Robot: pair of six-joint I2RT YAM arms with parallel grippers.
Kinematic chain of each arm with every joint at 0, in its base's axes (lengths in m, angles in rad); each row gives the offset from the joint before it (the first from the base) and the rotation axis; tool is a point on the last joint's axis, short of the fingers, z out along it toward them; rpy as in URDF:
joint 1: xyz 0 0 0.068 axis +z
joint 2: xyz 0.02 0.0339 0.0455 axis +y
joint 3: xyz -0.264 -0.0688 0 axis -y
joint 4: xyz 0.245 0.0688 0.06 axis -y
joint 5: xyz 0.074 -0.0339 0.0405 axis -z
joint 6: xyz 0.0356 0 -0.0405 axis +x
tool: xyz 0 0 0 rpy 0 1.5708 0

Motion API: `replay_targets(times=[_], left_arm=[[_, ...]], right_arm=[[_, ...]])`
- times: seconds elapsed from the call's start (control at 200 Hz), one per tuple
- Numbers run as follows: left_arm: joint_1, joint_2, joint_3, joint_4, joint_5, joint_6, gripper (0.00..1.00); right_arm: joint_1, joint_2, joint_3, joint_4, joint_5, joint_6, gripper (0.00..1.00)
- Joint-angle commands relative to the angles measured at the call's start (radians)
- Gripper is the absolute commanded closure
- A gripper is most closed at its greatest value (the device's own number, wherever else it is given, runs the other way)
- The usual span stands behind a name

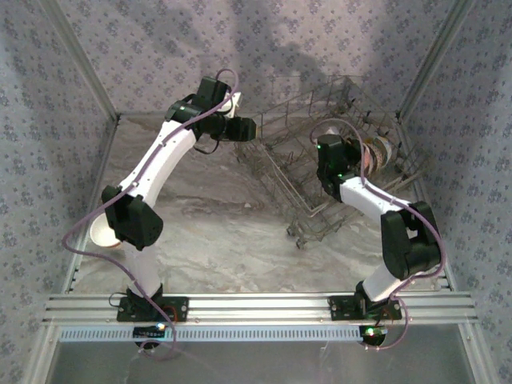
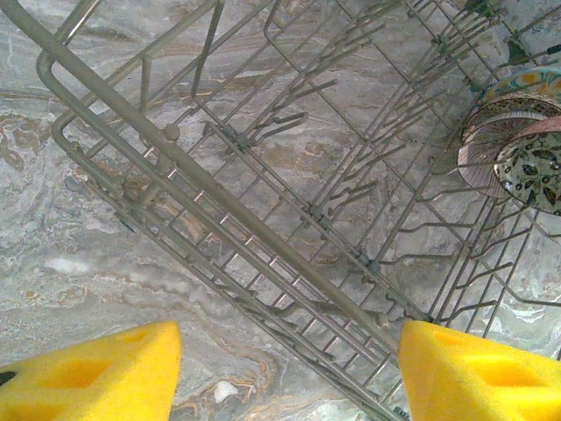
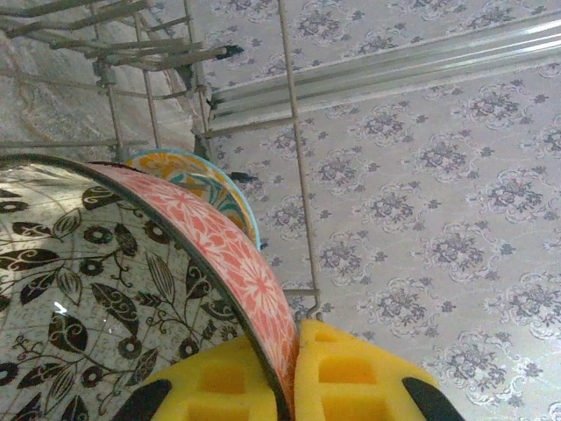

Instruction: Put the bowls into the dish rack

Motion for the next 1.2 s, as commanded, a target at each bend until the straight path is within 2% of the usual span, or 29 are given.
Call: replay_targets(times=[0.0,0.48,0.68,1.199], left_arm=[[0.008,0.015,0.031,-0.012,0.019,0.021,0.33],[0.009,0.017,0.035,-0.017,0.024,0.023,0.33],[0.009,0.018,0.034,-0.014,0.025,0.021,0.33],[0.009,0.011,0.032,-0.013,0.018,0.011,0.33]], right_arm=[[0.013,-0.005,-0.008,0.022,0.052,0.036,1.0],[0.039,0.046,-0.004,-0.058,0.08,0.112,1.0],[0.037,0.07,0.001,-0.065,0.067,0.122,0.9],[0.02,0.131,0.059,-0.146,0.04,0.196,0.8]])
